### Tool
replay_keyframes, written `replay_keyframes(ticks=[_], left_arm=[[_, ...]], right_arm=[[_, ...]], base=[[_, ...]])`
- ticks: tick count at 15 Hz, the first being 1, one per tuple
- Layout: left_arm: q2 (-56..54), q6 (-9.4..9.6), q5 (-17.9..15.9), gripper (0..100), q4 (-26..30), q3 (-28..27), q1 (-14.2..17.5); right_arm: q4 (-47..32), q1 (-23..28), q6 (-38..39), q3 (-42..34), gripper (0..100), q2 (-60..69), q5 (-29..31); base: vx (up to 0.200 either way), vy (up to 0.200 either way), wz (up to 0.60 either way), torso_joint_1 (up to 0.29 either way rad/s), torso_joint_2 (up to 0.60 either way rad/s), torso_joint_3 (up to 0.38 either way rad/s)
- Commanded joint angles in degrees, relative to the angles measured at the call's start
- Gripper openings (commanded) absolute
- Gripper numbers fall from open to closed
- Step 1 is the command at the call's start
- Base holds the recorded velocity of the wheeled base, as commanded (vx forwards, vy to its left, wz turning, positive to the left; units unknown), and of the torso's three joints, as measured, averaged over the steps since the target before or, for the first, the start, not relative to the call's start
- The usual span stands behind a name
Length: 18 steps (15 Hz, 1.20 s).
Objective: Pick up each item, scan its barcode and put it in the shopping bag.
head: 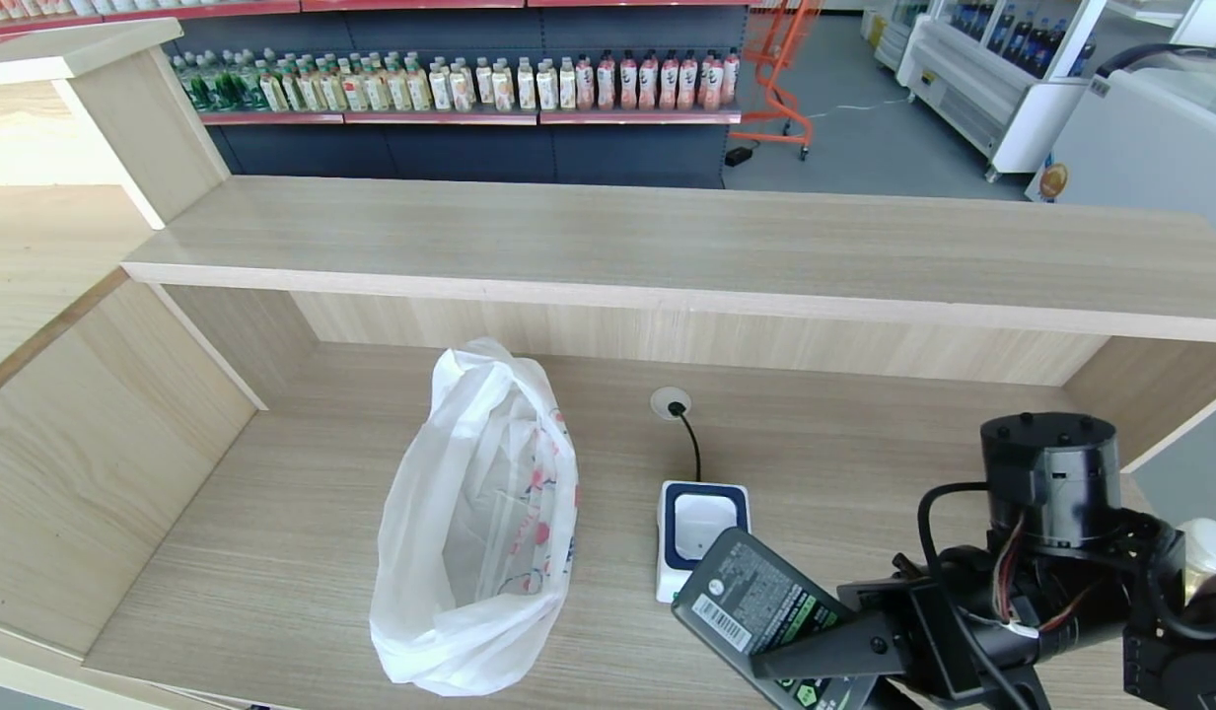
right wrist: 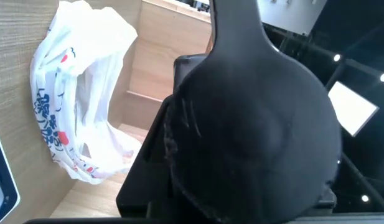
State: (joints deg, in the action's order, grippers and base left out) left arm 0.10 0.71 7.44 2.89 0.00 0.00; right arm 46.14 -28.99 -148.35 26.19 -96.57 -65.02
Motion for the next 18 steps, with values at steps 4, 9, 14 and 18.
replay_keyframes(ticks=[4,9,14,18], left_arm=[[-0.01,0.0,0.03,100,0.01,0.0,0.0],[-0.01,0.0,0.03,100,0.01,0.0,0.0],[-0.01,0.0,0.03,100,0.01,0.0,0.0],[-0.01,0.0,0.03,100,0.01,0.0,0.0]], right_arm=[[0.0,-0.01,-0.01,0.8,0,-0.63,-0.01],[0.88,-0.01,0.08,0.97,0,-0.63,-0.01],[0.88,-0.01,0.16,1.24,0,-0.55,-0.01],[1.85,-0.37,0.16,1.32,0,-0.63,0.07]], base=[[0.0,0.0,0.0,0.0,0.0,0.0],[0.0,0.0,0.0,0.0,0.0,0.0],[0.0,0.0,0.0,0.0,0.0,0.0],[0.0,0.0,0.0,0.0,0.0,0.0]])
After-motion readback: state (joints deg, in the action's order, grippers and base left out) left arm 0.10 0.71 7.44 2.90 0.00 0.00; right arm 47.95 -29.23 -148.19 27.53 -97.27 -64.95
